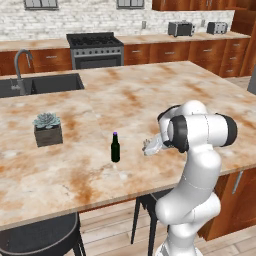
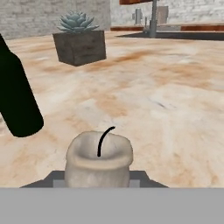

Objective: Get the candle and the beer from the cabinet and move them to the dining counter.

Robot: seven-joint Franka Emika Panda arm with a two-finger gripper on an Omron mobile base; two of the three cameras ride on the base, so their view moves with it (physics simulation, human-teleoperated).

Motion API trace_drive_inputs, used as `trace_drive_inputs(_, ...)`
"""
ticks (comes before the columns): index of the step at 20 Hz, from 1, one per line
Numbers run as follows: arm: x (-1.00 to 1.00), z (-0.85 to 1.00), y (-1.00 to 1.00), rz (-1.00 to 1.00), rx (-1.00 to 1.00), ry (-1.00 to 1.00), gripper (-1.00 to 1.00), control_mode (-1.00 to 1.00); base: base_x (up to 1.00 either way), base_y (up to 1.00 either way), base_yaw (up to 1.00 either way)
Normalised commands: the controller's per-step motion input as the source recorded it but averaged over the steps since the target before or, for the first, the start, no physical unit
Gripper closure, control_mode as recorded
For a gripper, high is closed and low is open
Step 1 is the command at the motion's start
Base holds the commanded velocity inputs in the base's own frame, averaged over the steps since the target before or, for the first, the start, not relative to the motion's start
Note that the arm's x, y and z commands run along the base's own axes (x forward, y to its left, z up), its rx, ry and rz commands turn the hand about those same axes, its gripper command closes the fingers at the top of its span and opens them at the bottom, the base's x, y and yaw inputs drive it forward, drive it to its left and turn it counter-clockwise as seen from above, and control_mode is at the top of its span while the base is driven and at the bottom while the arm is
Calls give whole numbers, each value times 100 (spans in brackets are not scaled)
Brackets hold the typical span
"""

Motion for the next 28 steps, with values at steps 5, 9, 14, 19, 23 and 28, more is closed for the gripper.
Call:
trace_drive_inputs(5,0,-3,-2,0,3,-1,100,-100,0,0,0)
trace_drive_inputs(9,0,-1,0,0,0,0,100,-100,0,0,0)
trace_drive_inputs(14,0,0,0,0,0,0,-100,-100,0,0,0)
trace_drive_inputs(19,0,1,0,0,0,0,-100,-100,0,0,0)
trace_drive_inputs(23,-2,26,0,0,0,-1,-100,-100,0,0,0)
trace_drive_inputs(28,-8,53,0,0,0,-5,-100,-100,0,0,0)
